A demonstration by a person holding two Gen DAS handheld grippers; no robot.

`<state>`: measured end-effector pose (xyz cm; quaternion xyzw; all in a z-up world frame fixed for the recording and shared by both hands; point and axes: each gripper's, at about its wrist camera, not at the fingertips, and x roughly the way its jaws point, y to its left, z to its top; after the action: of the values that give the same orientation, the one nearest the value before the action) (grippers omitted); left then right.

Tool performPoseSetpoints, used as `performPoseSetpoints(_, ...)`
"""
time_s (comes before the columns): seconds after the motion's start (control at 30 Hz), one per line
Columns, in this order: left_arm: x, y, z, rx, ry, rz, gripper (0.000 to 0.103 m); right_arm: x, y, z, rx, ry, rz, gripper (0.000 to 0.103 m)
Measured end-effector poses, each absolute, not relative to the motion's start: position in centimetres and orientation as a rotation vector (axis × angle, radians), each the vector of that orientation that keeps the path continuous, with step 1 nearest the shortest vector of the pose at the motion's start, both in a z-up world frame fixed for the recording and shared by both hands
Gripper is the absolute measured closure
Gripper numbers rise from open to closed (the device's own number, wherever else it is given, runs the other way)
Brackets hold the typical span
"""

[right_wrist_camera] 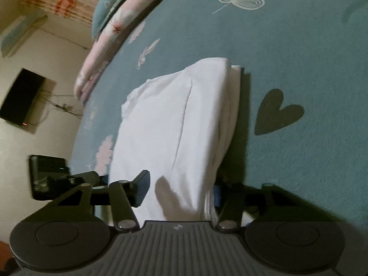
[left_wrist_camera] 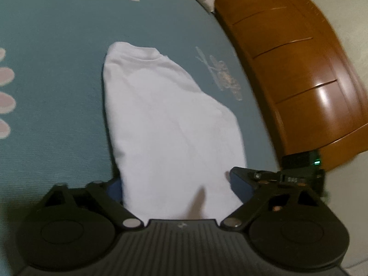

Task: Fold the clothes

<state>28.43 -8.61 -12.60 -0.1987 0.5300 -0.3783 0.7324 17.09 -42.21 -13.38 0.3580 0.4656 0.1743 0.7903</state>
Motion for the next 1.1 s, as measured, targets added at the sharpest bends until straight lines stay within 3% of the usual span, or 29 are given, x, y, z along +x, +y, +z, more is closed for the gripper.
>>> performPoseSetpoints(0.03,28.3,-8.9,-12.5,-0.407,1.162,-0.812,0.038,17.0,-42.0,-13.2,0.742,1.004,0.354,0.063)
performPoseSetpoints(0.1,28.0,-9.4,-12.2,-0.346,1.154,-0.772,0.062,16.9,-41.9,-12.9,0.706,1.001,0.326,0.070)
performPoseSetpoints(0.4,26.6,-11.2,-11.1,-0.109,1.103,-0.626,0.065,15.5,-37.3,-9.5,0.274,0.957,0.237,0.078)
performPoseSetpoints(0.73,24.8,-12.8,-8.3,-0.095,1.024,-0.670,0.068,14.7,-36.4,-6.1,0.162,0.882,0.239,0.083)
performPoseSetpoints(0.83,24.6,-14.2,-7.4,-0.094,1.006,-0.697,0.072,14.0,-36.4,-5.0,0.136,0.853,0.239,0.083)
performPoseSetpoints(0.97,24.3,-16.4,-6.5,-0.076,0.985,-0.732,0.087,12.8,-37.0,-3.3,0.089,0.807,0.207,0.084)
performPoseSetpoints(1.1,24.2,-19.1,-5.9,-0.074,0.977,-0.778,0.088,11.8,-39.5,-1.6,0.092,0.773,0.160,0.084)
